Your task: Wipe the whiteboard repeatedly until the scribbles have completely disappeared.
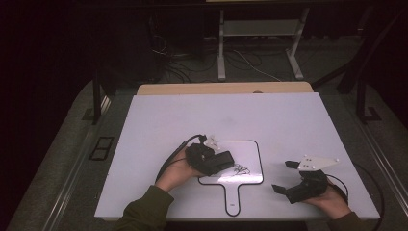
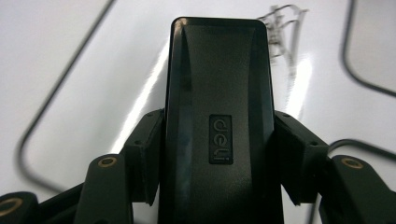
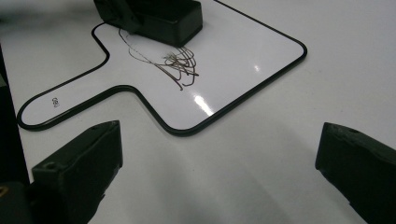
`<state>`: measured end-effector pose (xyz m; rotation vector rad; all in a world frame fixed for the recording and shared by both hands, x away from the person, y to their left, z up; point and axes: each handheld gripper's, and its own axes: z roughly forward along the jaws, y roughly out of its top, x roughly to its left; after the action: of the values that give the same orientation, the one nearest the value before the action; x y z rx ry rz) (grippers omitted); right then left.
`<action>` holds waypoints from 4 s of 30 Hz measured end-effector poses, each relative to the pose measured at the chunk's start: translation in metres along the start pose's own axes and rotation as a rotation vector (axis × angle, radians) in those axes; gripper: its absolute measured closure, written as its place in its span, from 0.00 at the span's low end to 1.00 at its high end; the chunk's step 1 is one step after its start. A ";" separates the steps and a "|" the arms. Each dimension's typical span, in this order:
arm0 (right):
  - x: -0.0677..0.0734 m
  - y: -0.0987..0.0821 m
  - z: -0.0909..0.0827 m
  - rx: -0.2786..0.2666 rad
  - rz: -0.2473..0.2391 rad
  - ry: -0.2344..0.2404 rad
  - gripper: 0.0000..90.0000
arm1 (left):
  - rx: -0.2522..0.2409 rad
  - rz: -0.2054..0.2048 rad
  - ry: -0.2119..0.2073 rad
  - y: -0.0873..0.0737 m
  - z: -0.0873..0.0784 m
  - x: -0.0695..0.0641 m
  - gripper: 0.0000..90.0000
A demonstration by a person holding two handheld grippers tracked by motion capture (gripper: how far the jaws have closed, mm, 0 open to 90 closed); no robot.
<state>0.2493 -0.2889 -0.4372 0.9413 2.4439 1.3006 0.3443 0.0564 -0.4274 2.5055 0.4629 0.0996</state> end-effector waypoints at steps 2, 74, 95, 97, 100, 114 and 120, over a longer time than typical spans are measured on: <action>0.000 0.000 0.000 0.000 0.000 0.000 0.00 | 0.000 -0.011 0.010 -0.003 -0.002 0.006 0.44; 0.001 0.001 0.001 0.003 -0.002 0.003 0.00 | 0.016 -0.029 0.035 -0.019 -0.014 -0.010 0.44; 0.001 0.001 0.002 0.003 -0.003 0.006 0.00 | 0.037 -0.028 0.041 -0.019 -0.016 -0.012 0.44; 0.001 0.001 0.002 0.006 -0.002 0.007 0.00 | 0.041 -0.016 0.025 -0.019 -0.016 -0.018 0.44; 0.001 0.001 0.002 0.005 -0.002 0.008 0.00 | 0.045 -0.001 0.014 -0.018 -0.016 -0.024 0.44; 0.001 0.001 0.002 0.004 -0.001 0.005 0.00 | 0.043 -0.066 0.079 -0.024 -0.021 0.002 0.44; 0.000 0.001 0.002 0.003 0.000 0.006 0.00 | 0.059 -0.015 0.034 -0.022 -0.020 -0.016 0.44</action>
<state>0.2504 -0.2869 -0.4375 0.9396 2.4511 1.3011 0.3191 0.0783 -0.4231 2.5609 0.5055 0.1245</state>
